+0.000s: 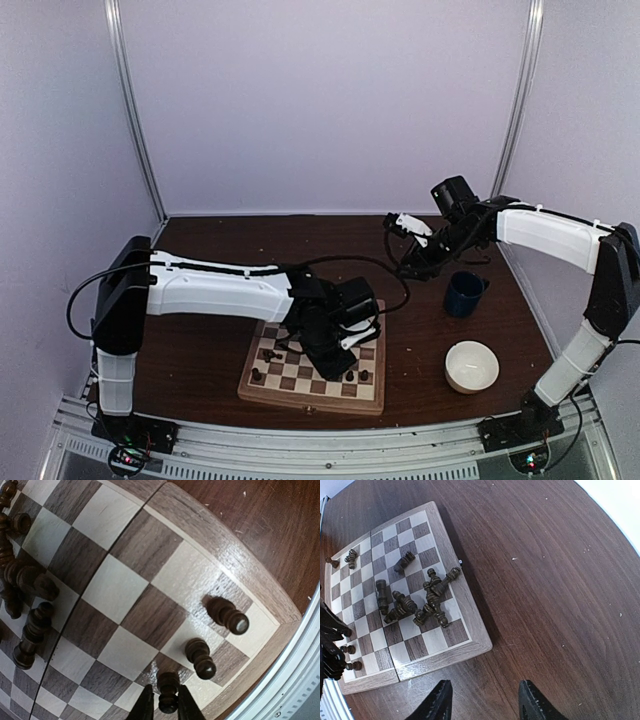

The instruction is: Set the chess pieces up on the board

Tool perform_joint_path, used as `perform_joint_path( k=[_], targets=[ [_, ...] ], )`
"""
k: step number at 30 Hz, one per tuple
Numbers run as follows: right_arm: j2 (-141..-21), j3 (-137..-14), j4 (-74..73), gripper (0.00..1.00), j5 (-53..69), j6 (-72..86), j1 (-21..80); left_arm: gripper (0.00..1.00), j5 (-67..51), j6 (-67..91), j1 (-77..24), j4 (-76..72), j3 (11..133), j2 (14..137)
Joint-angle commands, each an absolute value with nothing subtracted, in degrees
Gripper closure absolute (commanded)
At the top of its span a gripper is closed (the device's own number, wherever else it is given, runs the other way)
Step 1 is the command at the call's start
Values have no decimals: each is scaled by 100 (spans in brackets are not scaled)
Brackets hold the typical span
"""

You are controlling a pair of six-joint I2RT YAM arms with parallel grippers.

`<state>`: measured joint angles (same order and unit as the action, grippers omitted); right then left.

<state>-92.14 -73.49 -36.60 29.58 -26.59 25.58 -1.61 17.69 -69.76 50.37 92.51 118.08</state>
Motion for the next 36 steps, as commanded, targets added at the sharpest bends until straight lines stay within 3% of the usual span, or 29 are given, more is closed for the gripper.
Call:
perform_joint_path(
  k=[1, 11, 16, 23, 28, 36],
  targets=[
    [-9214, -7295, -3608, 51, 3015, -2613, 2514, 79, -88, 1826, -6985, 4933, 9328, 11835],
    [-9220, -7310, -3616, 51, 3041, -2602, 2511, 71, -88, 1850, -6985, 4935, 9287, 11671],
    [-9198, -7312, -3629, 51, 3050, -2594, 2518, 47, -135, 1803, -6987, 4866, 9102, 11311],
    [-9189, -7353, -3636, 51, 3064, -2586, 2507, 41, 267, 1765, -6914, 4554, 8263, 9899],
    [-9253, -7554, -3758, 52, 3304, -2552, 2609, 41, 314, 2065, -6299, 4263, 7242, 8848],
    [-9874, -8246, -4221, 54, 2700, -2884, 4269, 45, 61, 3149, -4716, 3468, 5676, 7475]
  ],
)
